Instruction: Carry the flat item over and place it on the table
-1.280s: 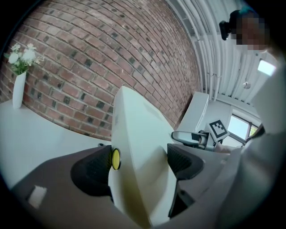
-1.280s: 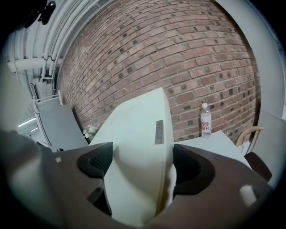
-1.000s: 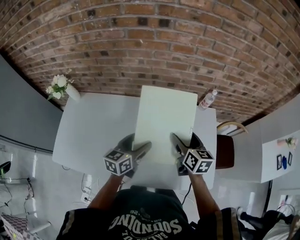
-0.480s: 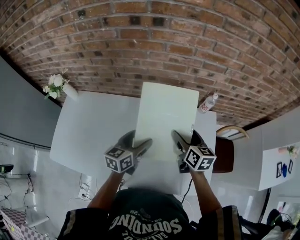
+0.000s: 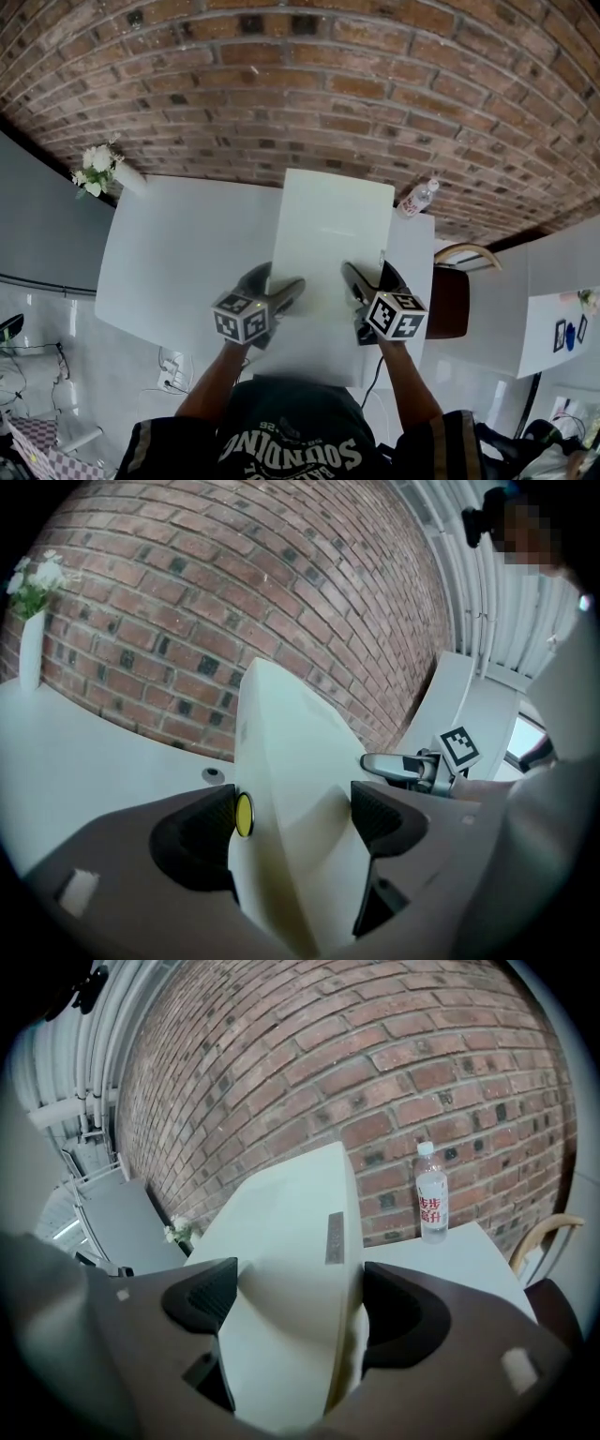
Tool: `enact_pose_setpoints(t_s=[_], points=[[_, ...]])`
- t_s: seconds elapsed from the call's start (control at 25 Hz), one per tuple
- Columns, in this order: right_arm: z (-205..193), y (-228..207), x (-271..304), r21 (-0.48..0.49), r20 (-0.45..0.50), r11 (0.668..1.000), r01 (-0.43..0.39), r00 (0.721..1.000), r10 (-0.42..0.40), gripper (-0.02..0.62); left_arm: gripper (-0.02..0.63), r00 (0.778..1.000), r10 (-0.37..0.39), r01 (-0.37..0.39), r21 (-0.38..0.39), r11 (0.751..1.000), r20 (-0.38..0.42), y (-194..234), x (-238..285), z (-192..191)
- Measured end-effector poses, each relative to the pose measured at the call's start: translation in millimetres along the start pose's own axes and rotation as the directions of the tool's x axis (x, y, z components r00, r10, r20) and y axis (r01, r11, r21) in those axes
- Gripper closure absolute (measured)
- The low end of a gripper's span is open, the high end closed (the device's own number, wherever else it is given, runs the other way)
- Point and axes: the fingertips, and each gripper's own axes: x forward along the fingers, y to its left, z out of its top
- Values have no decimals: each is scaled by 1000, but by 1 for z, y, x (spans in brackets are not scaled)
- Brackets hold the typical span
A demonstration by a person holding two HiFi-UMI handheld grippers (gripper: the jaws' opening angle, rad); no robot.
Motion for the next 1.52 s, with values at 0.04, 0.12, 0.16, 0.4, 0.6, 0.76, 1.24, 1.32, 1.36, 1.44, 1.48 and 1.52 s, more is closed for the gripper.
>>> enact_pose_setpoints(t_s=[0.04, 0.12, 0.16, 0.4, 0.6, 0.76, 1.24, 1.32, 1.36, 1.44, 1.48, 1.52], points=[[-5, -3, 1, 3, -8, 1000, 3, 1000, -3, 179, 213, 1000, 1, -1, -5, 1000, -11, 1, 2, -5], [-15, -8, 2, 9, -25, 1000, 10, 1000, -9, 179, 213, 999, 2, -2, -15, 1000, -35, 3, 5, -17], [-21, -10, 2, 12, -35, 1000, 13, 999, -13, 179, 213, 999, 1, -2, -20, 1000, -47, 4, 5, -24], [-58, -23, 0, 20, -98, 999, 31, 995, -29, 181, 213, 994, 7, -13, -53, 998, -111, 7, 6, -63], [-91, -29, -2, 42, -143, 998, 40, 989, -34, 181, 213, 988, 28, -41, -77, 996, -152, 9, 0, -89], [-113, -34, -4, 65, -179, 997, 48, 983, -36, 183, 213, 982, 28, -48, -105, 993, -185, 11, -3, -113], [-141, -50, 5, 114, -226, 991, 73, 973, -46, 184, 215, 973, 25, -57, -134, 989, -228, 20, 7, -139], [-139, -54, 8, 118, -228, 990, 75, 972, -46, 184, 215, 974, 25, -57, -137, 989, -225, 21, 11, -139], [-138, -56, 10, 118, -230, 990, 76, 972, -47, 184, 215, 974, 25, -57, -138, 989, -223, 22, 14, -138], [-136, -59, 14, 117, -232, 990, 78, 972, -49, 184, 215, 974, 27, -61, -142, 988, -225, 25, 18, -138], [-134, -61, 16, 116, -232, 990, 78, 971, -50, 184, 215, 974, 28, -62, -146, 987, -225, 26, 21, -137], [-132, -62, 18, 114, -231, 990, 79, 972, -50, 184, 215, 975, 28, -62, -149, 987, -221, 27, 23, -135]])
